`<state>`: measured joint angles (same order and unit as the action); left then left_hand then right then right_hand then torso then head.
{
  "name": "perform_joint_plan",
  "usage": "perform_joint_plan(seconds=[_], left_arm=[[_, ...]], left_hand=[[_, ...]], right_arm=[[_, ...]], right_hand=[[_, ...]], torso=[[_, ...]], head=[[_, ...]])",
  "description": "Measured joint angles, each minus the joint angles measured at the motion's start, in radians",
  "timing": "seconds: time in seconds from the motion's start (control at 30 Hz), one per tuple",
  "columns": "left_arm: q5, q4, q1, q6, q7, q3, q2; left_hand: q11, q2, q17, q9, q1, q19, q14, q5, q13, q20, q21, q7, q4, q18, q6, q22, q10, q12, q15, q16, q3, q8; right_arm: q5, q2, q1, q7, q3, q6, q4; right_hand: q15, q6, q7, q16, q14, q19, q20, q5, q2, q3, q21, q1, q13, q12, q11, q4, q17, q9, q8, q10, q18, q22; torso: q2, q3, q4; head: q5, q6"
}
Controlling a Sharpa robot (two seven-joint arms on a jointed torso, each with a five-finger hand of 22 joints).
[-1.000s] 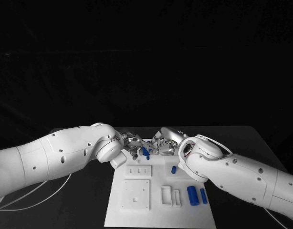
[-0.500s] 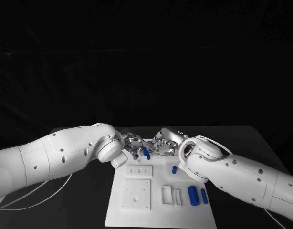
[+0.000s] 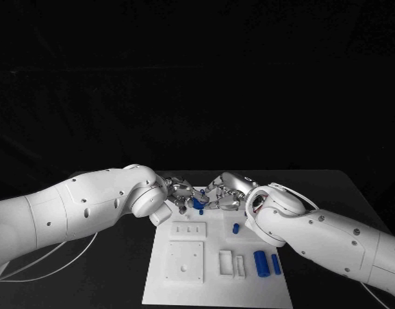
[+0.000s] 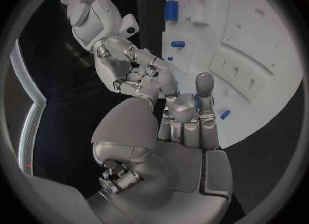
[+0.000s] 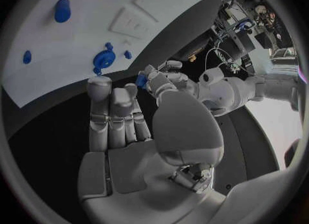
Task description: Assemble the parts on the task board
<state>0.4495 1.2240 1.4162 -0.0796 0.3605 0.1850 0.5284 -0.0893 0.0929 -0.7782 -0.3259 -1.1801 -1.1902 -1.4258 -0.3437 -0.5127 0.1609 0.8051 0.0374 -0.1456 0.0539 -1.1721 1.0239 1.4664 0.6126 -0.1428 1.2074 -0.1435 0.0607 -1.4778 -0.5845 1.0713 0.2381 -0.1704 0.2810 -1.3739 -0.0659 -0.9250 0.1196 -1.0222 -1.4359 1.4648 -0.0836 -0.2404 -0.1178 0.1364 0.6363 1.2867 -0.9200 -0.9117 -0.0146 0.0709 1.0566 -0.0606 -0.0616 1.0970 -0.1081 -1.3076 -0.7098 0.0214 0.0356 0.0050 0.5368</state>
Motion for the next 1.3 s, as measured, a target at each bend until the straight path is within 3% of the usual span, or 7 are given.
perform_joint_plan(seconds=[0.13,0.3,0.43,0.67,0.93,1.23,1.3], left_arm=[[0.001,-0.004,0.0,-0.003,0.001,0.001,0.001],[0.004,-0.011,0.0,-0.009,0.003,0.002,0.001],[0.008,-0.013,0.0,-0.013,0.006,0.003,0.003],[0.026,-0.013,0.0,-0.02,0.017,0.008,0.011],[0.057,-0.001,0.0,-0.028,0.037,0.029,0.024],[0.099,0.013,-0.005,-0.04,0.052,0.052,0.032],[0.113,0.016,-0.009,-0.044,0.052,0.054,0.032]], left_hand=[[0.0,-0.001,-0.009,0.0,0.001,-0.004,0.0,-0.008,0.002,-0.003,-0.002,0.002,0.002,0.0,-0.002,0.005,0.0,0.006,0.0,0.005,-0.002,0.0],[0.0,-0.005,-0.011,0.0,0.006,-0.004,0.0,-0.009,0.005,-0.003,-0.009,0.003,0.003,0.0,-0.003,0.01,0.0,0.007,0.0,0.008,-0.006,-0.001],[0.0,-0.005,-0.014,0.0,0.011,-0.007,0.0,-0.015,0.006,-0.007,-0.01,0.003,0.0,0.0,-0.003,0.013,0.0,0.007,0.0,0.008,-0.009,0.001],[0.0,-0.008,-0.031,0.0,0.018,-0.011,-0.004,-0.015,0.008,-0.011,-0.014,0.003,-0.003,0.0,-0.003,0.024,0.0,0.021,0.004,0.016,-0.012,0.002],[0.0,-0.007,-0.049,0.0,0.026,-0.014,-0.007,-0.016,0.022,-0.014,-0.026,0.003,0.002,0.0,-0.003,0.041,0.001,0.061,0.007,0.023,-0.007,0.002],[0.001,0.003,-0.062,-0.019,0.054,-0.02,-0.007,-0.058,0.041,-0.028,-0.033,0.004,0.004,0.0,-0.004,0.059,0.001,0.091,0.007,0.033,-0.004,0.008],[0.0,0.0,-0.068,-0.02,0.057,-0.021,-0.007,-0.098,0.041,-0.029,-0.033,0.004,0.001,0.0,-0.004,0.062,0.0,0.1,0.007,0.037,-0.012,0.008]], right_arm=[[0.009,-0.01,0.0,-0.009,-0.001,0.011,0.0],[0.02,-0.029,-0.001,-0.022,-0.001,0.029,-0.01],[0.027,-0.051,-0.003,-0.032,-0.001,0.043,-0.023],[0.069,-0.116,-0.011,-0.062,-0.003,0.072,-0.035],[0.21,-0.197,-0.011,-0.121,-0.041,0.107,-0.028],[0.329,-0.237,0.017,-0.174,-0.065,0.133,0.005],[0.343,-0.24,0.02,-0.182,-0.071,0.137,0.015]], right_hand=[[0.003,0.049,0.005,0.0,0.003,0.0,0.0,0.0,-0.014,-0.083,-0.011,0.03,0.011,0.0,-0.003,-0.069,-0.006,0.002,0.0,-0.003,-0.006,0.0],[0.003,0.068,0.007,0.0,0.003,0.004,0.004,0.004,-0.027,-0.097,-0.022,0.051,0.022,-0.009,-0.007,-0.114,-0.011,0.003,0.0,-0.007,-0.007,0.0],[0.003,0.069,0.008,0.0,0.003,0.004,0.004,0.004,-0.02,-0.093,-0.026,0.058,0.024,-0.009,-0.007,-0.115,-0.014,0.003,0.0,-0.007,-0.007,0.0],[0.003,0.023,0.003,0.007,0.003,0.004,0.004,-0.025,-0.006,-0.044,-0.034,0.058,0.034,-0.009,-0.006,-0.066,-0.02,0.003,0.0,-0.008,-0.007,0.0],[0.009,0.005,0.004,0.04,0.013,0.004,0.004,-0.094,0.011,-0.017,-0.09,0.042,0.047,-0.003,-0.001,-0.039,-0.047,0.003,0.0,-0.013,-0.007,0.007],[0.007,0.005,0.004,0.06,0.018,0.004,0.003,-0.108,0.012,-0.003,-0.15,0.041,0.067,0.006,-0.001,-0.025,-0.07,0.003,0.0,-0.013,-0.007,0.034],[0.007,0.005,0.004,0.065,0.018,0.004,0.003,-0.121,0.015,0.001,-0.154,0.037,0.07,0.006,-0.001,-0.021,-0.071,0.003,0.0,-0.013,-0.006,0.037]], torso=[[0.0,0.0001,-0.0001],[0.0,0.0004,0.0],[-0.001,0.0007,0.0006],[0.0,0.0012,0.0007],[0.002,0.0007,-0.0025],[0.004,0.0007,-0.0075],[0.005,0.0012,-0.008]], head=[[0.0,0.0],[0.001,0.001],[0.003,0.002],[0.01,0.006],[0.01,0.009],[0.011,0.015],[0.011,0.019]])
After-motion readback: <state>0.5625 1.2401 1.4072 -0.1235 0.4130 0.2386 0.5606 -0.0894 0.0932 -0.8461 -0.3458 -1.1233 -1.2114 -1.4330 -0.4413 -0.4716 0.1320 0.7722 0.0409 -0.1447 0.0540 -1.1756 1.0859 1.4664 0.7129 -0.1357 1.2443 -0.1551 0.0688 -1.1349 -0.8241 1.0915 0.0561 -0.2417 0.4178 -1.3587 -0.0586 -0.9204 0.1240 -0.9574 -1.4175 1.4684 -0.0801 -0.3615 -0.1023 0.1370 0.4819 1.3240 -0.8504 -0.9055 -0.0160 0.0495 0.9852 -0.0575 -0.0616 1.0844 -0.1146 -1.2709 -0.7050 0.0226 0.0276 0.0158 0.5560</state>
